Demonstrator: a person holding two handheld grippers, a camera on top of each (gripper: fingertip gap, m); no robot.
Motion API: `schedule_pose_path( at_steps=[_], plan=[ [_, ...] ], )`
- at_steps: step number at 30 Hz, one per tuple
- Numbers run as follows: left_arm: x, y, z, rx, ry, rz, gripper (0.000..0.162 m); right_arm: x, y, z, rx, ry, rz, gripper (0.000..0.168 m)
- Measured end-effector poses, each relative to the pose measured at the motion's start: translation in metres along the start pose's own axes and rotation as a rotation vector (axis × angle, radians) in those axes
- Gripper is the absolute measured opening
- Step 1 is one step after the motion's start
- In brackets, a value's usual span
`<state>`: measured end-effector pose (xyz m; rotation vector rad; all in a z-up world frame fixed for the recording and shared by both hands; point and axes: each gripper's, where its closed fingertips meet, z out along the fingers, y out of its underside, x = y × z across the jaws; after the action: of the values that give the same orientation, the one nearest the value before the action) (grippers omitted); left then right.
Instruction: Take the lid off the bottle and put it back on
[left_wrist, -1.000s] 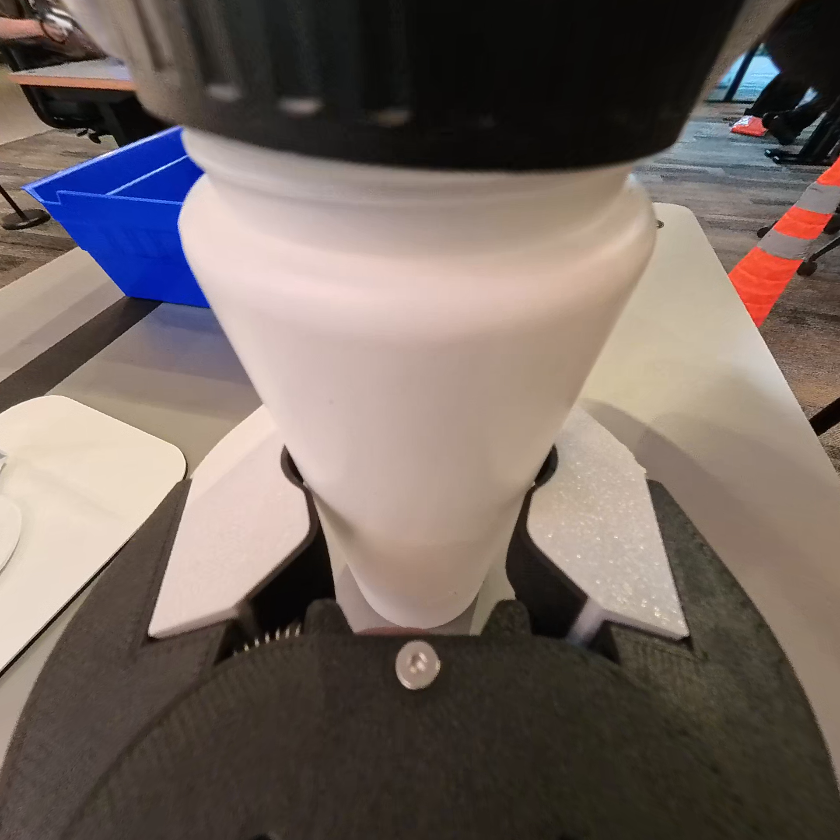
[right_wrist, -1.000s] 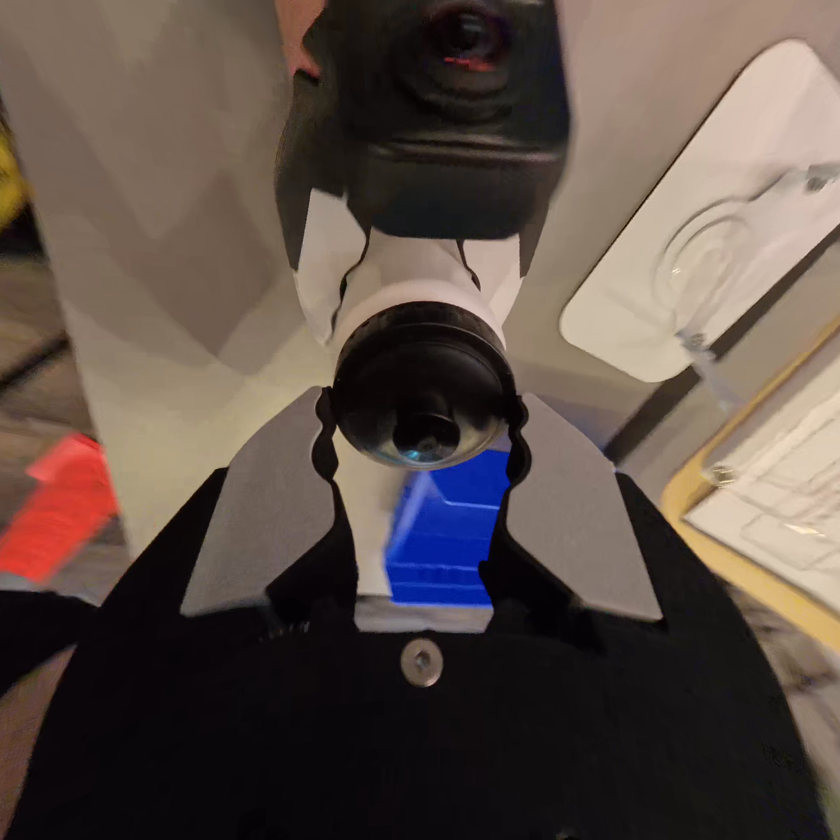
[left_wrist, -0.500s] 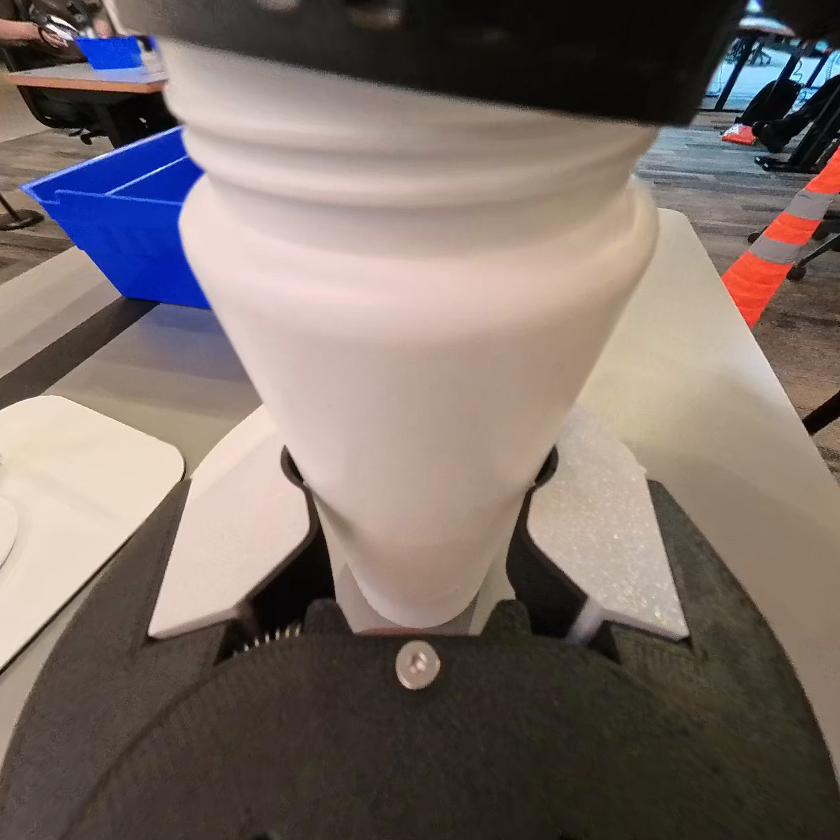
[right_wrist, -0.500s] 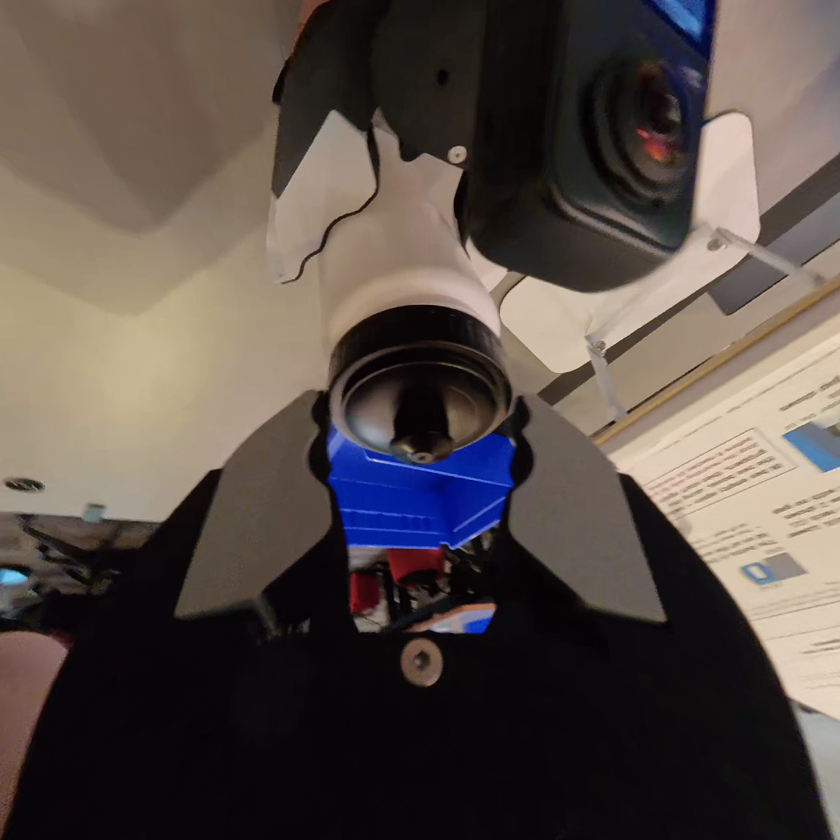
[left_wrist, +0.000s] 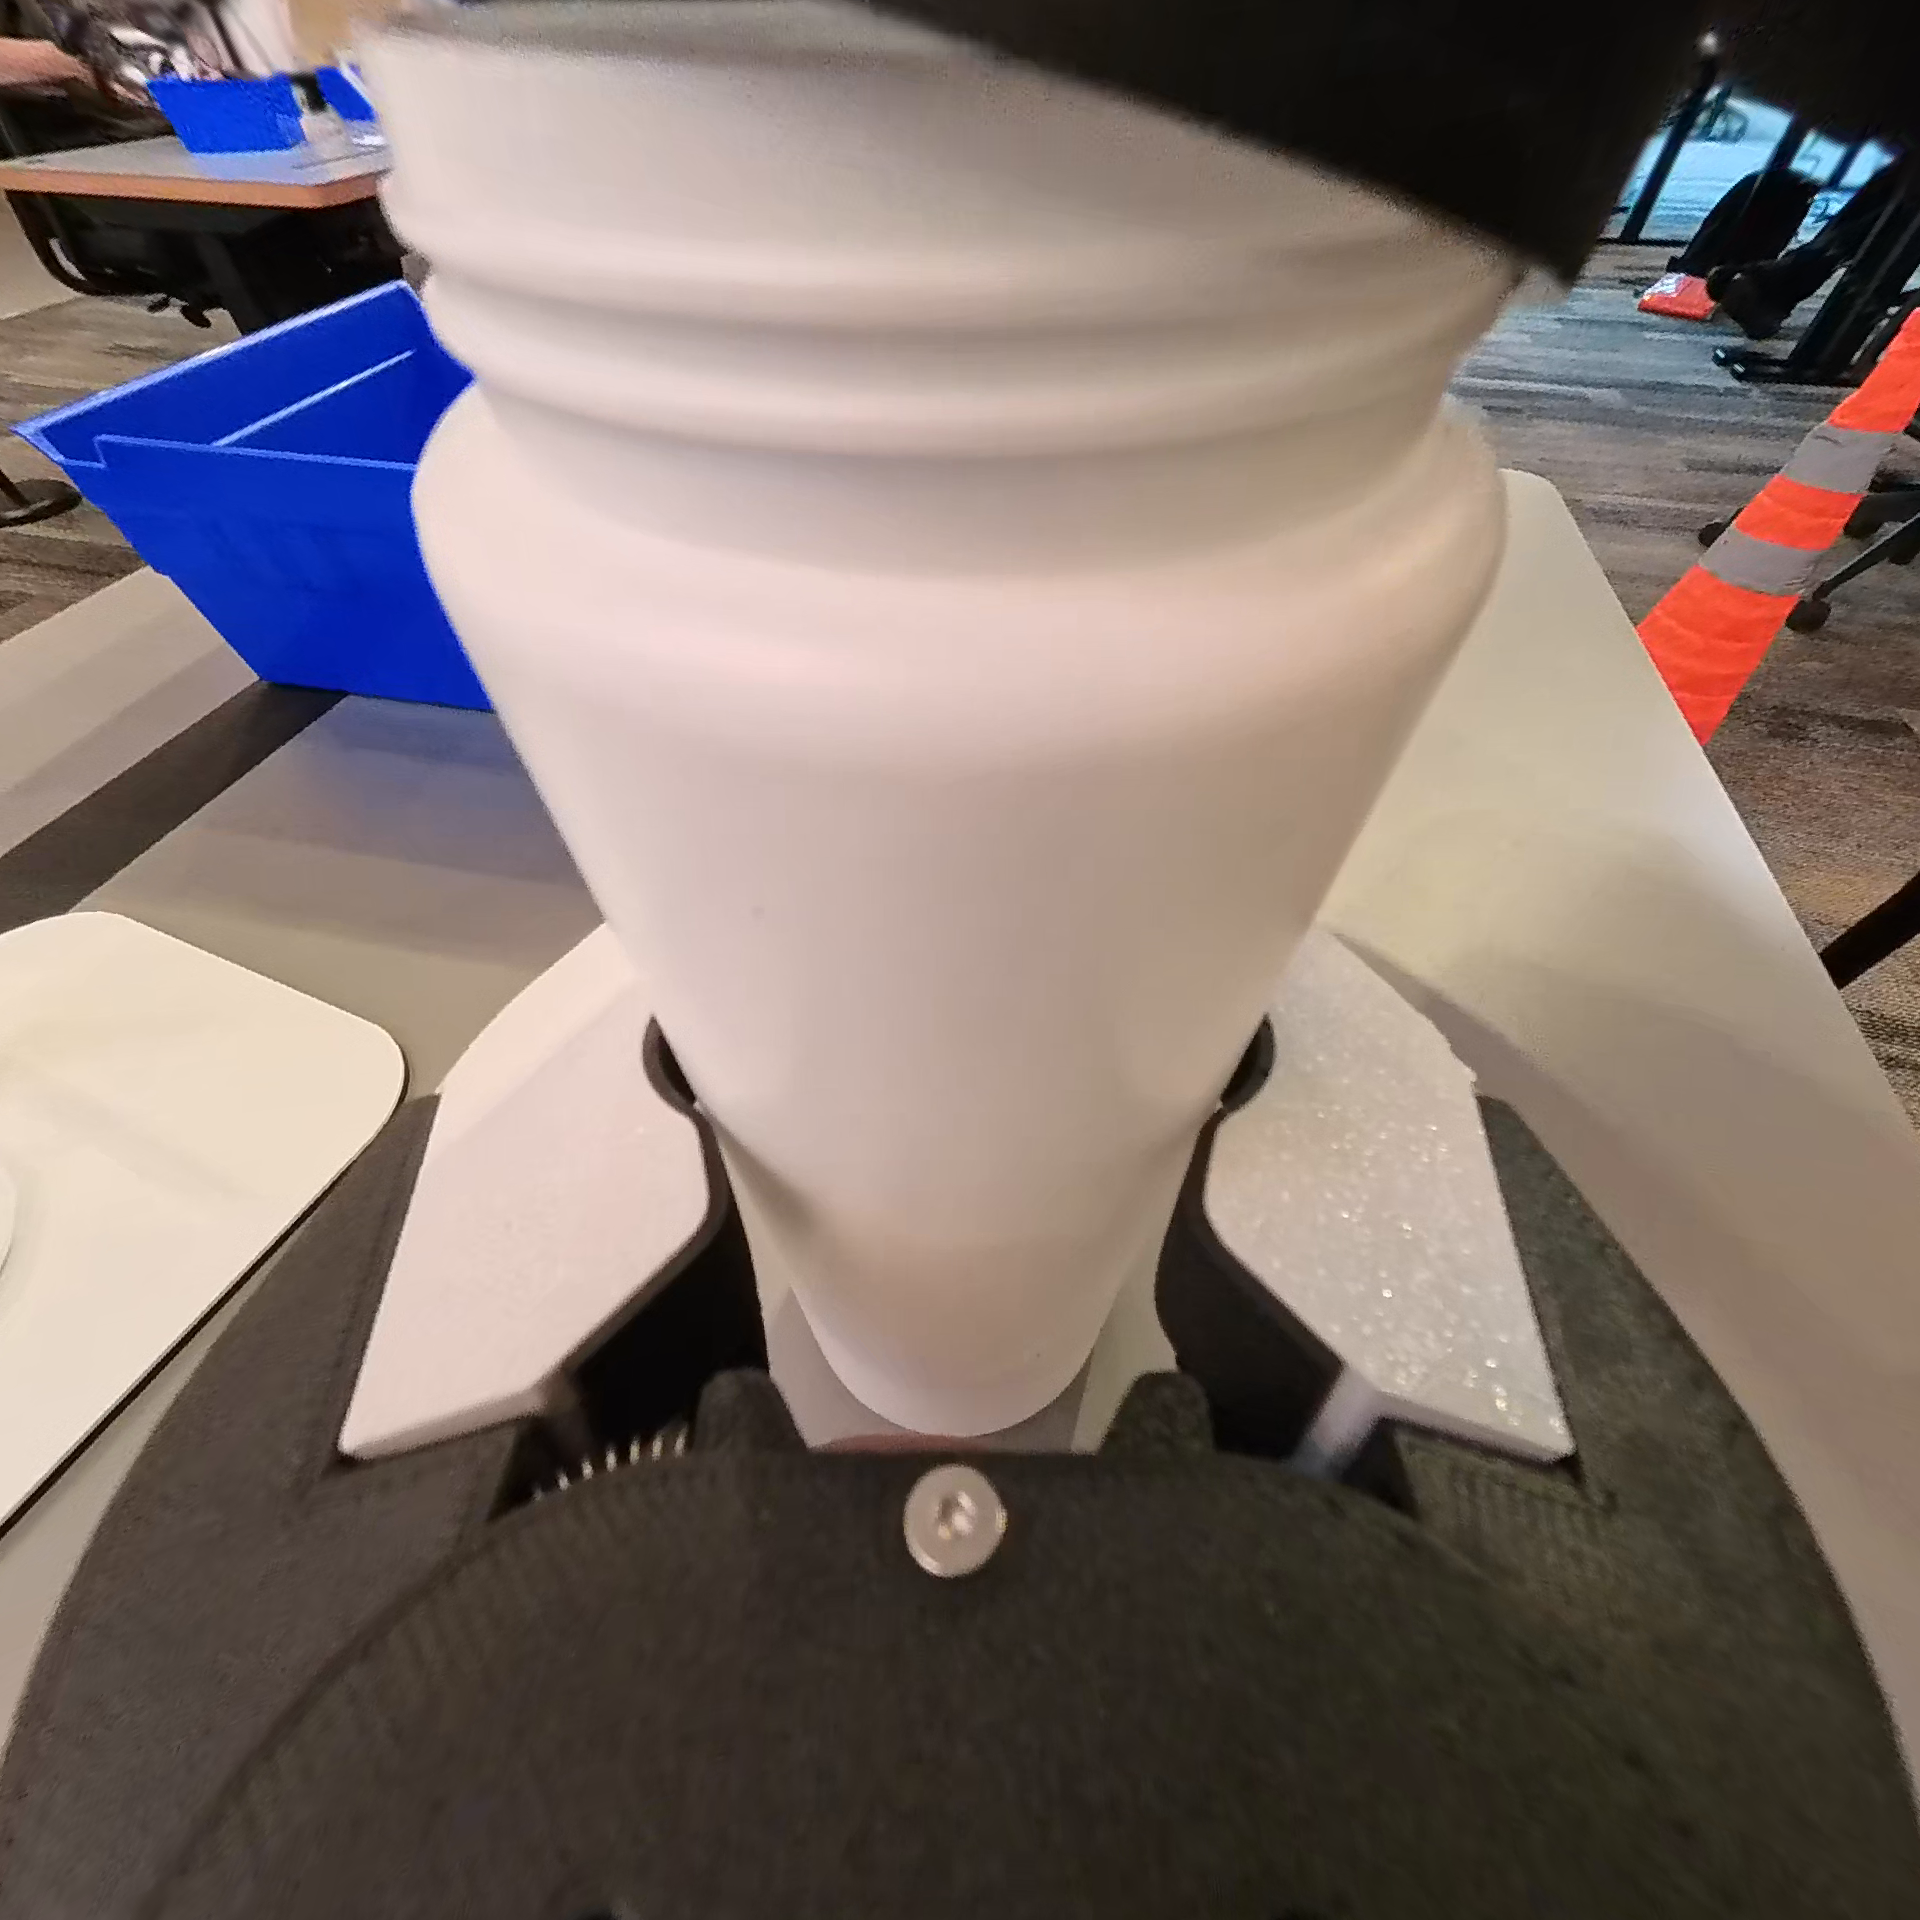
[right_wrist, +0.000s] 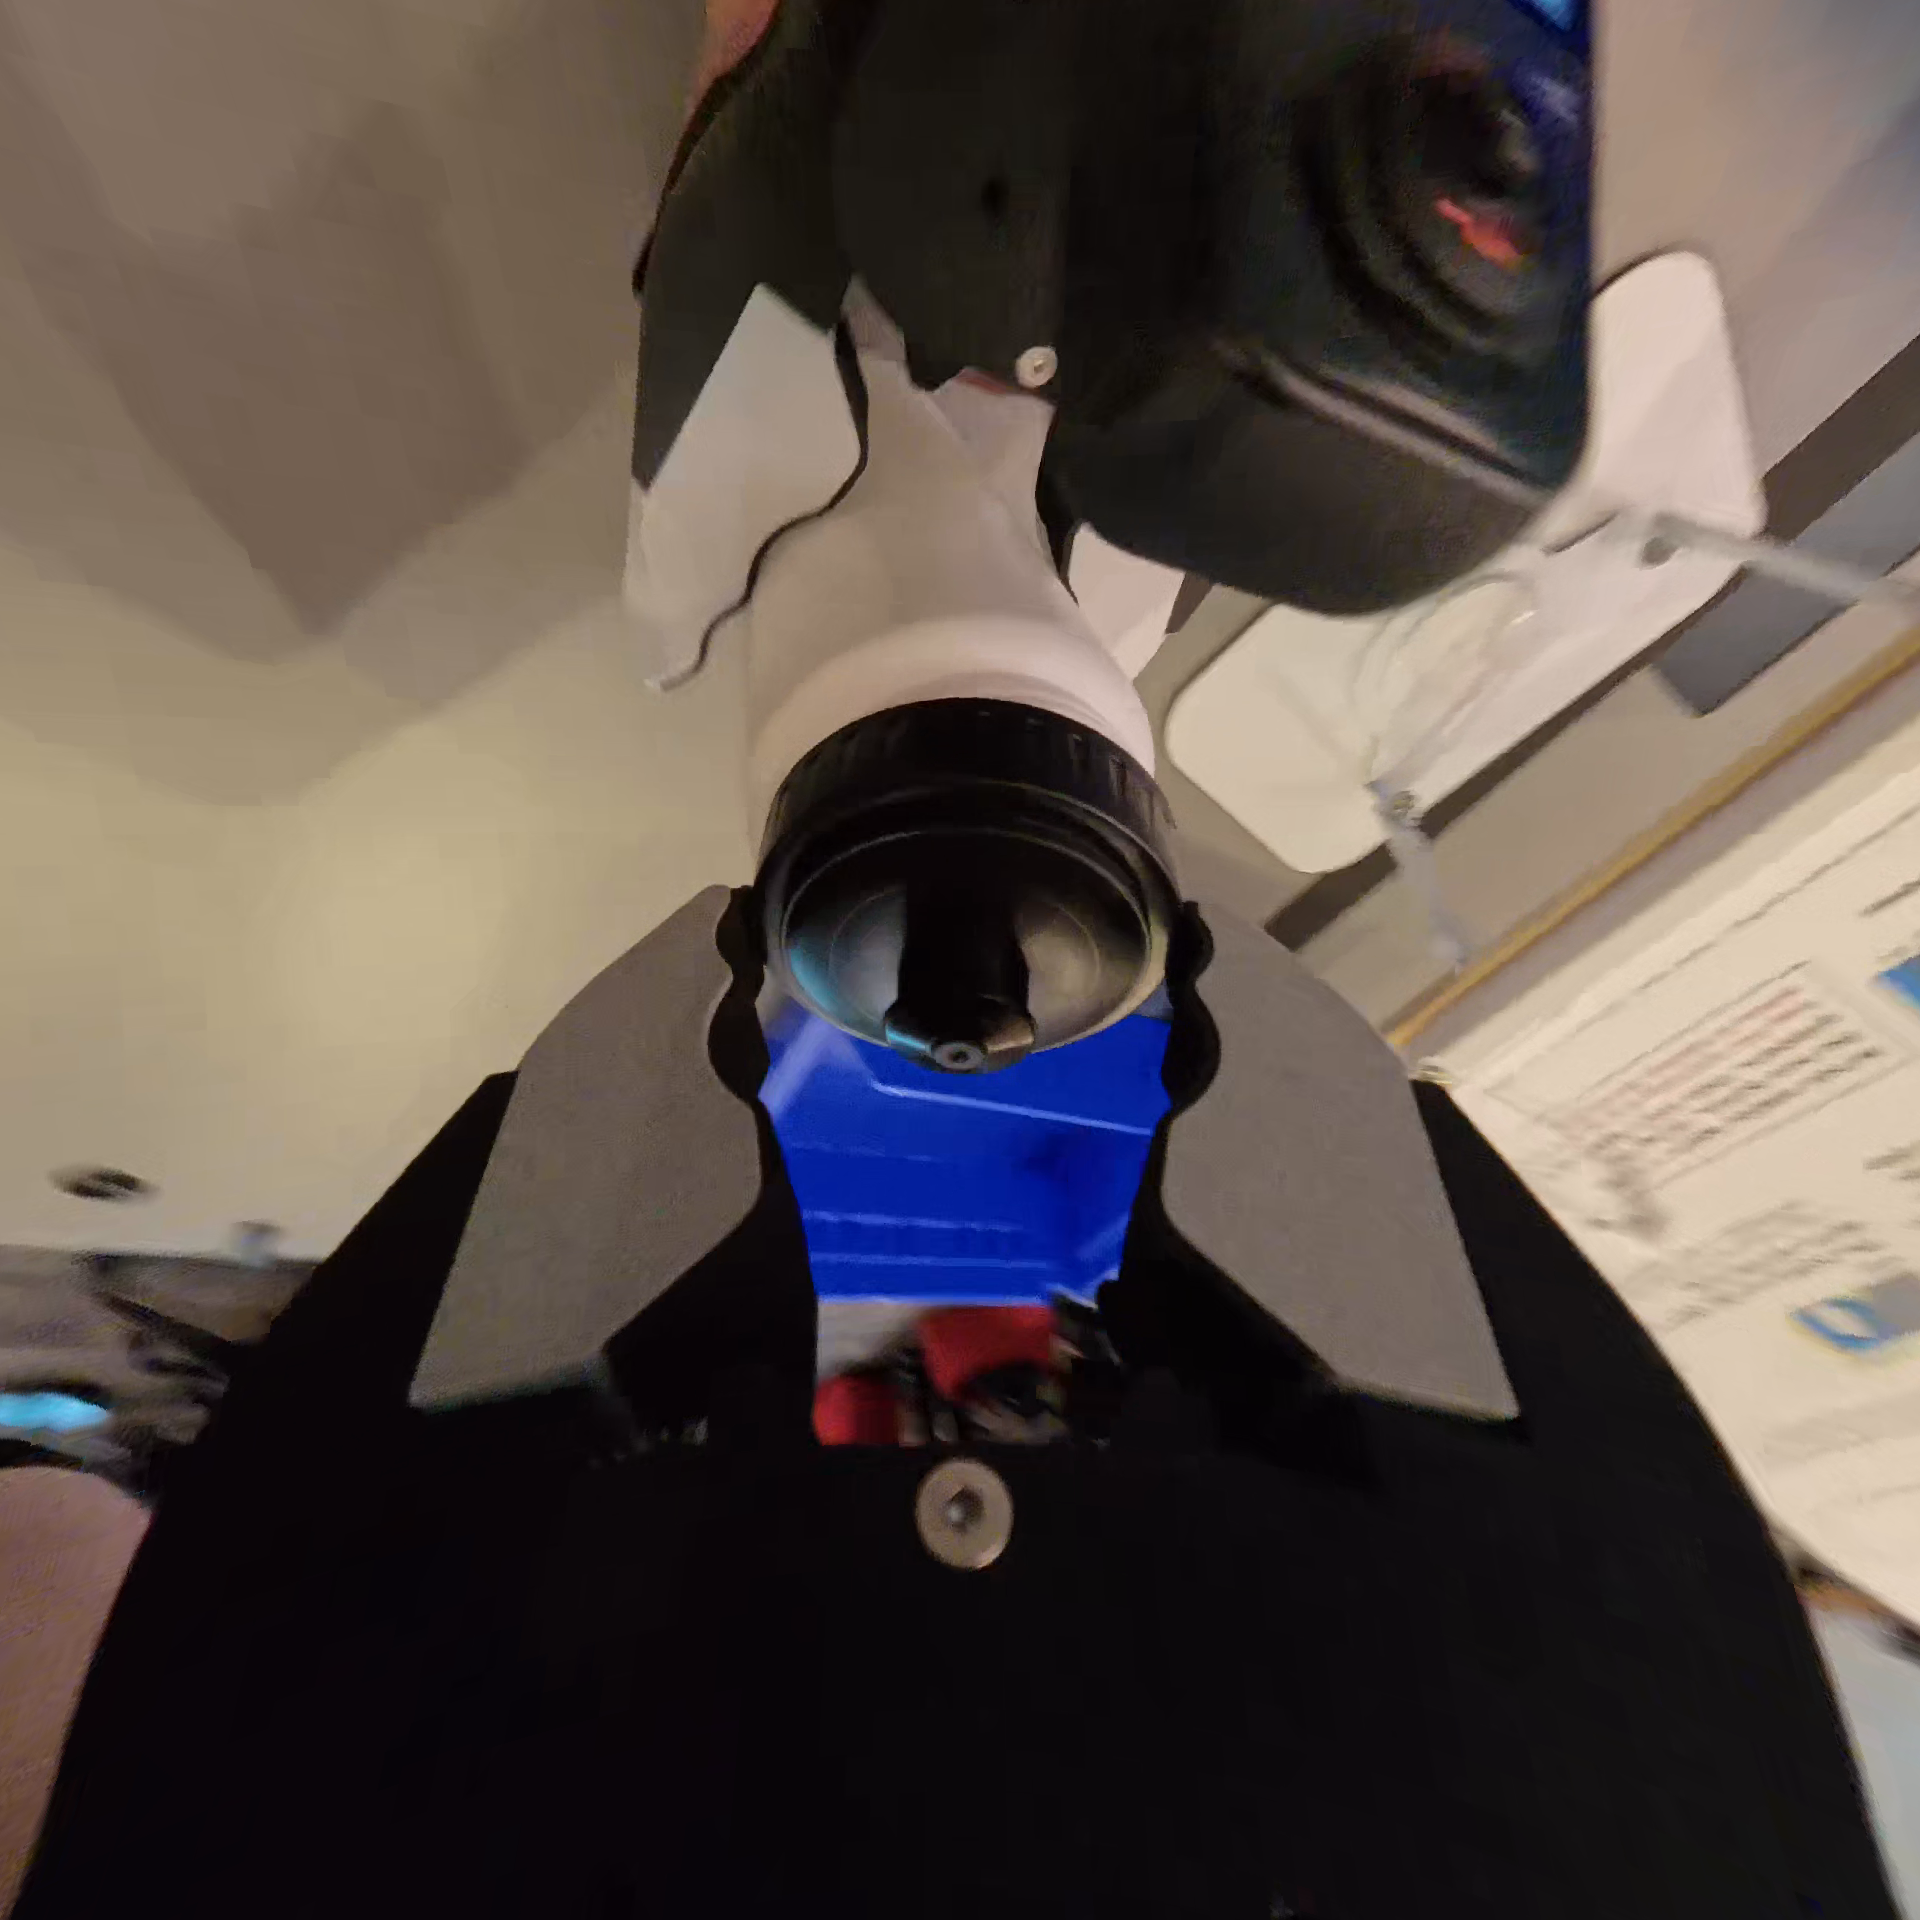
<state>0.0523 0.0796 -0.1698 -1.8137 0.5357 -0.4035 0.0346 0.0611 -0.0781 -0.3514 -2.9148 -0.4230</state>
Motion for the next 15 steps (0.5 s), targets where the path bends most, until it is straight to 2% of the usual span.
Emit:
schedule_pose_path(
  at_steps=[1, 4, 6, 8, 11, 15],
  plan=[
    [0.000, 0.000, 0.000, 0.001, -0.001, -0.004, 0.099, 0.002, 0.002, -0.002, -0.050, 0.034, -0.061, 0.075],
    [-0.002, -0.001, -0.003, 0.013, 0.007, -0.016, 0.099, 0.012, 0.001, -0.012, -0.156, 0.119, -0.198, 0.075],
    [0.000, 0.000, -0.001, 0.002, 0.006, 0.003, 0.099, 0.019, 0.005, -0.022, -0.193, 0.149, -0.185, 0.075],
    [0.001, 0.000, 0.000, -0.006, 0.002, 0.006, 0.099, 0.026, 0.011, -0.031, -0.153, 0.165, -0.117, 0.075],
    [0.001, 0.000, -0.001, -0.006, 0.002, 0.007, 0.099, 0.041, 0.036, -0.043, -0.044, 0.203, 0.115, 0.075],
    [0.001, 0.000, 0.000, -0.002, 0.001, 0.003, 0.100, 0.058, 0.117, -0.044, 0.007, 0.271, 0.538, 0.076]
  ],
)
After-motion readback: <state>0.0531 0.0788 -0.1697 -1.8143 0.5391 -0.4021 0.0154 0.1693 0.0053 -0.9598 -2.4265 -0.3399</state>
